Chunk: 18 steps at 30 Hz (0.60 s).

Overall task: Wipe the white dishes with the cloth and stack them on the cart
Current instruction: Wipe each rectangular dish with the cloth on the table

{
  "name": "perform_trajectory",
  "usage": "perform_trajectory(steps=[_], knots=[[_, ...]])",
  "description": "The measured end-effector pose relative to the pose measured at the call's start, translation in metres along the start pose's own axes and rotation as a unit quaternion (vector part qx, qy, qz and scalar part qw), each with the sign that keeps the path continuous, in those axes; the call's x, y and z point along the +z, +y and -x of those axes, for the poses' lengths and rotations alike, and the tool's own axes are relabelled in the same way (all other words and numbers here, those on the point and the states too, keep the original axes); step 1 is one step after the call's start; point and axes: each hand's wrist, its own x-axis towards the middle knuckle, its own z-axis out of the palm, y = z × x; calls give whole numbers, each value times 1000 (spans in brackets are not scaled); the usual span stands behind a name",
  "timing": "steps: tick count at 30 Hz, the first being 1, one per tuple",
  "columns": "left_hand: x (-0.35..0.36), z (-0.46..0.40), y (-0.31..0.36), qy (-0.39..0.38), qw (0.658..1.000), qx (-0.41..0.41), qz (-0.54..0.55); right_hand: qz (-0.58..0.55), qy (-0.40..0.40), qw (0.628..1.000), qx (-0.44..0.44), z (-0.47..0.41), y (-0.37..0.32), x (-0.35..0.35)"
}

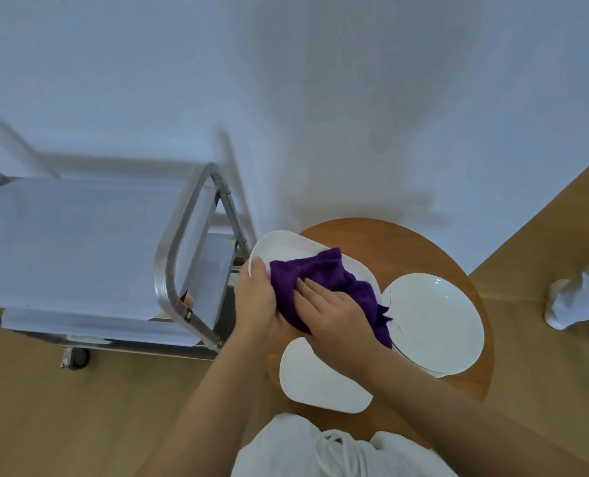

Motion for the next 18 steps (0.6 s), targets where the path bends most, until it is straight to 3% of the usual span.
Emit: perform_trajectory(steps=[8,11,15,18], knots=[[-23,-14,35,-131,990,40,-44,36,-23,994,-104,35,31,-3],[-30,-20,49,-161,985,17,-55,48,-11,987,-150,43,35,-6],[-8,-12,34,-92,995,-10,20,32,22,996,-80,28,18,-5],[13,6,-5,-66,996,39,-46,27,18,999,1,10,2,-2]])
